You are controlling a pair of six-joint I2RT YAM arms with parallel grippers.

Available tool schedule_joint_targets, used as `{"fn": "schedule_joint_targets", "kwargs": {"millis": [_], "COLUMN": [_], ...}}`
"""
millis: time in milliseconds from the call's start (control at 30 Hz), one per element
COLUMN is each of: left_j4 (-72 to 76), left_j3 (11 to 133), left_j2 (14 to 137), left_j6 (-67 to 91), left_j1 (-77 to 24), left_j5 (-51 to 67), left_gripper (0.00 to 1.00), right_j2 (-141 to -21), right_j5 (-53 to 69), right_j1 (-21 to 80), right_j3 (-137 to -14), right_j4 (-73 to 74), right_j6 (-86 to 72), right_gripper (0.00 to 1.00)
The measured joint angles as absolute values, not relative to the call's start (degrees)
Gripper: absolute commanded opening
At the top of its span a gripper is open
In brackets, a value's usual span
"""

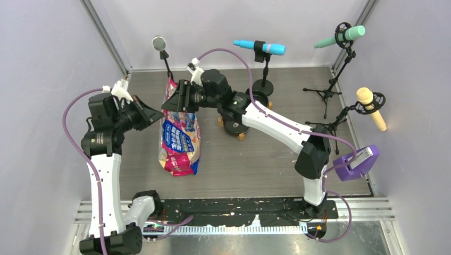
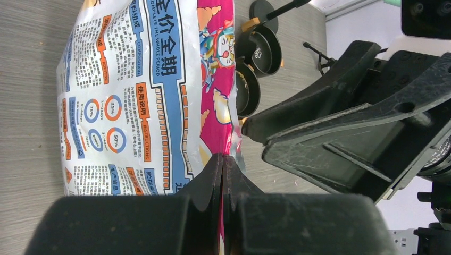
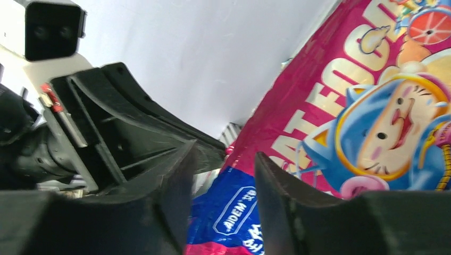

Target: Serve the pet food

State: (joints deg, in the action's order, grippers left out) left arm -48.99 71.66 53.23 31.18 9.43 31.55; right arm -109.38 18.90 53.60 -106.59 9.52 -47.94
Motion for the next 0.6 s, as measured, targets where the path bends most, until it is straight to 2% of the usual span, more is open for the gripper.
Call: {"fn": "schedule_joint_targets", "kwargs": {"millis": [67,133,600], "left_j4": [-48.62,-48.53,-48.95], "left_j3": [71.42,71.33,71.31], "left_j2": [53.23,53.23,52.6], "left_j6": [30.96,30.98,34.61], "left_j1": [9.43,9.43,9.43], "left_j5": [32.03,32.18,29.1], "left_gripper": [0.0,0.0,0.0], "right_j2": [-109.38,-109.47,-114.43], "right_j5": [19.53,19.73,17.8], "right_j1": [53.6,53.6,53.63], "right_j3": [-106.59,-106.76,-113.56], "right_j4": [8.49,8.56,16.16], "right_j6": [-49.45,-50.3,-48.36], "right_gripper": [0.29,0.24,0.17]}}
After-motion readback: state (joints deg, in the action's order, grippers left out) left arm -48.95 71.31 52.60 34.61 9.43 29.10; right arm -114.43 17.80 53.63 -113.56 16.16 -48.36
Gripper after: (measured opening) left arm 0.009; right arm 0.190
